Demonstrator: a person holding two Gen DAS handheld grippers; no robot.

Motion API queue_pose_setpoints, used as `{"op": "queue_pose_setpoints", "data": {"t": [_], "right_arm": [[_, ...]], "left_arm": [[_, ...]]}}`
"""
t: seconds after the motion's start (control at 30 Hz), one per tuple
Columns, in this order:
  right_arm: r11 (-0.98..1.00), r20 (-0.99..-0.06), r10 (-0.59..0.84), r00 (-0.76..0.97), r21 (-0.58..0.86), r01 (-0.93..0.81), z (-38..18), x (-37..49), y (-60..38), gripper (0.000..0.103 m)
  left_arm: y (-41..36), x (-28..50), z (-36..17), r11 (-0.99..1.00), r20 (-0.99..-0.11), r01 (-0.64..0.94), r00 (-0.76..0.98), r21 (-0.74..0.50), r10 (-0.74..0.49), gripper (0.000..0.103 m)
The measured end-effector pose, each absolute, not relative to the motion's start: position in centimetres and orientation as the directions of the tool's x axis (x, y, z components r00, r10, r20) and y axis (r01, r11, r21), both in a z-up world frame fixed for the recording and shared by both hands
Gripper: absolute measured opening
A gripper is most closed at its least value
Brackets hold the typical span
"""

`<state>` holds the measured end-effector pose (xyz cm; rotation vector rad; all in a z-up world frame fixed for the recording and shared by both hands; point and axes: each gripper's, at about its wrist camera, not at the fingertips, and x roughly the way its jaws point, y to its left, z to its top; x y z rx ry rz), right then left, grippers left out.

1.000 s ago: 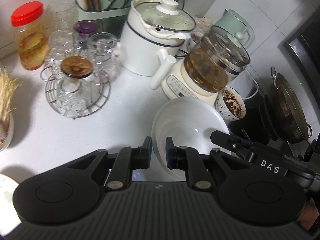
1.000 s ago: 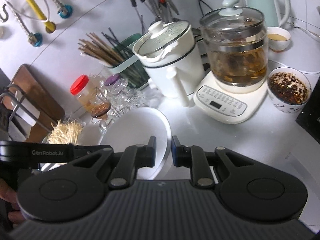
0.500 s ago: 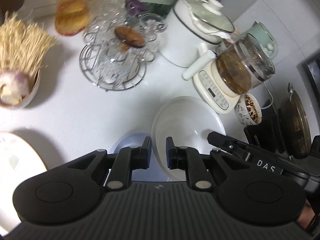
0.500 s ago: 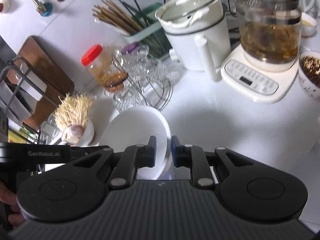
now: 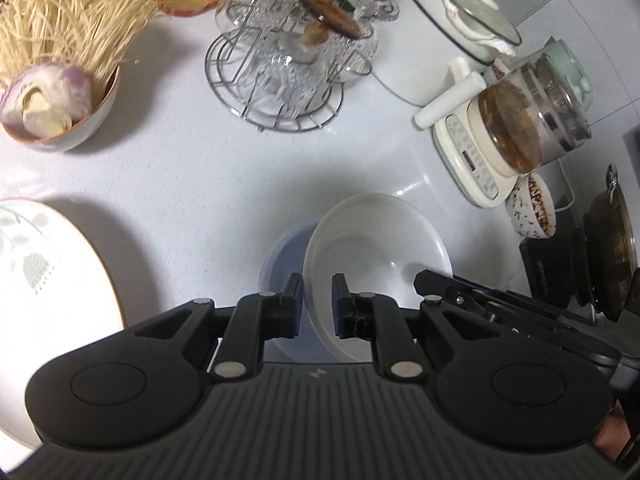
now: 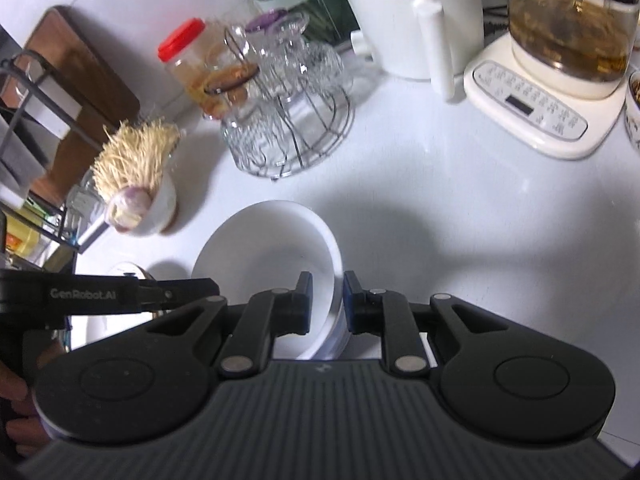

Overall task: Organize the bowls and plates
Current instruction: 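Lower the white bowl into the light blue bowls and open both grippers, then close both grippers on the rim of the nested bowl stack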

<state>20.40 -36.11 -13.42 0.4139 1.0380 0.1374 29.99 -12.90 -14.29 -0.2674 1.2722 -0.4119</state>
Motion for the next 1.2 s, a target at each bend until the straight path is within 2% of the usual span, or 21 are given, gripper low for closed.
{"op": "queue_pose_setpoints", "data": {"t": [0.4, 0.43, 0.47, 0.5, 0.53, 0.57, 0.67, 0.9, 1.13, 1.2], "right_arm": [[0.906, -0.823, 0.292, 0.487, 0.401, 0.135, -14.4, 20.6, -36.8, 0.023], [0.902, -0.822, 0.292, 0.490, 0.407, 0.144, -14.5, 20.6, -37.0, 0.033], [0.897, -0.817, 0.294, 0.495, 0.415, 0.151, -14.5, 20.6, -37.2, 0.049], [0.894, -0.813, 0.294, 0.503, 0.420, 0.157, -14.5, 20.6, -37.4, 0.056], [0.891, -0.809, 0.294, 0.509, 0.424, 0.160, -14.6, 20.6, -37.6, 0.062], [0.891, -0.810, 0.293, 0.508, 0.424, 0.162, -14.7, 20.6, -37.7, 0.062], [0.884, -0.810, 0.323, 0.489, 0.443, 0.150, -15.5, 21.1, -37.7, 0.061], [0.878, -0.833, 0.341, 0.436, 0.448, 0.171, -17.8, 22.2, -37.2, 0.060], [0.870, -0.837, 0.363, 0.410, 0.461, 0.172, -19.1, 22.5, -36.7, 0.038], [0.867, -0.837, 0.369, 0.405, 0.466, 0.174, -19.5, 22.4, -36.7, 0.031]], "left_arm": [[-12.1, 29.9, -14.9, 0.924, -0.893, 0.155, 0.241, -0.351, -0.380, 0.017], [-12.0, 29.9, -15.0, 0.923, -0.893, 0.152, 0.239, -0.353, -0.381, 0.020], [-11.8, 30.0, -15.0, 0.921, -0.891, 0.148, 0.238, -0.360, -0.386, 0.027], [-11.6, 30.1, -15.1, 0.921, -0.889, 0.144, 0.241, -0.363, -0.388, 0.039], [-11.5, 30.1, -15.2, 0.921, -0.889, 0.138, 0.246, -0.363, -0.387, 0.044], [-11.4, 30.1, -15.3, 0.921, -0.886, 0.137, 0.251, -0.365, -0.389, 0.048], [-11.5, 30.4, -15.7, 0.909, -0.875, 0.148, 0.249, -0.389, -0.415, 0.048], [-12.5, 31.2, -17.7, 0.919, -0.892, 0.153, 0.226, -0.364, -0.391, 0.049], [-13.2, 31.7, -19.2, 0.921, -0.903, 0.151, 0.192, -0.360, -0.384, 0.048], [-13.5, 31.9, -19.5, 0.923, -0.907, 0.153, 0.187, -0.353, -0.378, 0.044]]}}
